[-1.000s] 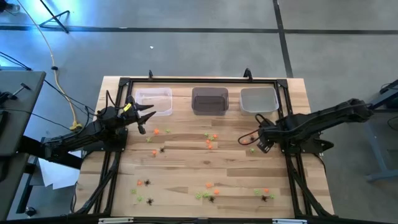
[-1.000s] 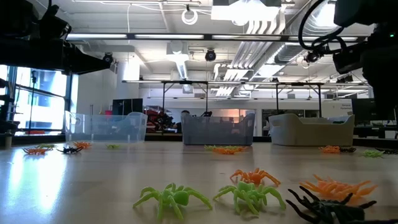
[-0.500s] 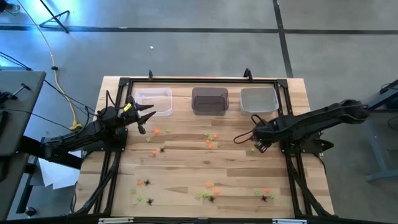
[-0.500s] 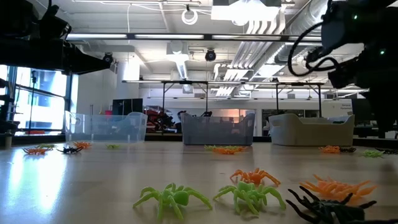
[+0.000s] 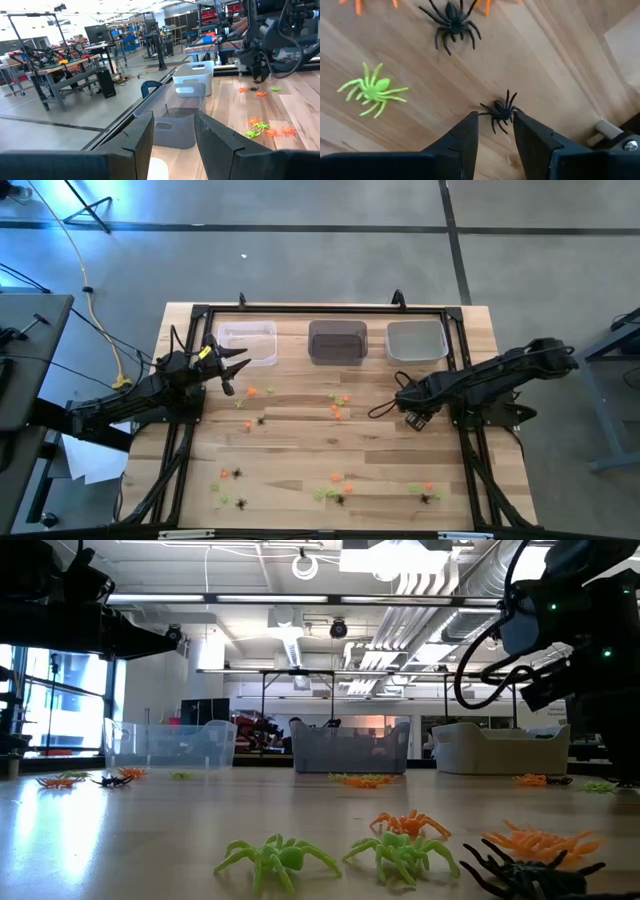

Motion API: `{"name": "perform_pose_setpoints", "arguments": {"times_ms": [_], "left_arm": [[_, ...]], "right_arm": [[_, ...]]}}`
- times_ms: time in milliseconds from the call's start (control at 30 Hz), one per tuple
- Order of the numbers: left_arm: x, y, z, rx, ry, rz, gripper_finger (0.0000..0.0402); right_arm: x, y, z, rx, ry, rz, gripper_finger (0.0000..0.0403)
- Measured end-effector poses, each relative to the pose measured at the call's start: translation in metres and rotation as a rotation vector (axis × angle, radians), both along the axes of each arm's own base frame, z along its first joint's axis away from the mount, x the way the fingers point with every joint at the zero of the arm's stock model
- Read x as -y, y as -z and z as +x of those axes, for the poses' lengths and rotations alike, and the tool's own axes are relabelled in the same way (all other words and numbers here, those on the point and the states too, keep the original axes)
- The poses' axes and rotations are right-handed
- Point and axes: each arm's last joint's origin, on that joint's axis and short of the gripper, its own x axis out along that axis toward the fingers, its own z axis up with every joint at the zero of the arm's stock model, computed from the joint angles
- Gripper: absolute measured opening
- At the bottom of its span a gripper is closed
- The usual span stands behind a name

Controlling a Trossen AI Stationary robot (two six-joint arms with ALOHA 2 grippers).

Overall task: Sort Halloween decoration
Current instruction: Put the black spider toy into the white bin

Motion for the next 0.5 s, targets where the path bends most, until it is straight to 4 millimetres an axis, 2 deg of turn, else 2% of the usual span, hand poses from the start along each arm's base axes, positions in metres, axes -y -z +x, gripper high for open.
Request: {"name": "perform_pose_setpoints", "arguments": {"times_ms": [500], "left_arm": [[0.000, 0.000, 0.000, 0.000, 0.000, 0.000, 0.0131]], "right_arm": [[0.016, 0.011, 0.009, -0.036, -0.029, 0.032, 0.0119]]}}
